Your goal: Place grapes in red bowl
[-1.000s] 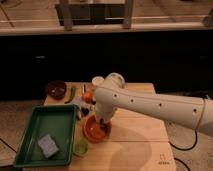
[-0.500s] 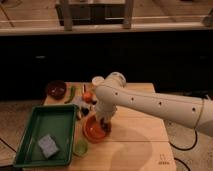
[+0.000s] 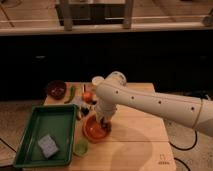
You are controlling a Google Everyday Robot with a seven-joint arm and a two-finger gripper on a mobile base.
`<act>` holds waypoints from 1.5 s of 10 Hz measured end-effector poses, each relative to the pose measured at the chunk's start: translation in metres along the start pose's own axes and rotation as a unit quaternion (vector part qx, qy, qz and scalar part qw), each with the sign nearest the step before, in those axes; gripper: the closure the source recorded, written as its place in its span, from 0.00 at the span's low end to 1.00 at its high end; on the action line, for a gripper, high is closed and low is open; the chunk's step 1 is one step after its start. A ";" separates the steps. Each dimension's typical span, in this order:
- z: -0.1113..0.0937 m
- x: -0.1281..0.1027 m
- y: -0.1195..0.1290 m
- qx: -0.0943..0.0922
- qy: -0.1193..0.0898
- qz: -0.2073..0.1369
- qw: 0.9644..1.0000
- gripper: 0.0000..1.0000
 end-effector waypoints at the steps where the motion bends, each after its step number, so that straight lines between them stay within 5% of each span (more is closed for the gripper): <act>1: 0.001 0.000 0.000 0.001 -0.002 -0.005 1.000 0.99; 15: 0.010 0.004 0.000 0.008 -0.032 -0.080 0.996 0.99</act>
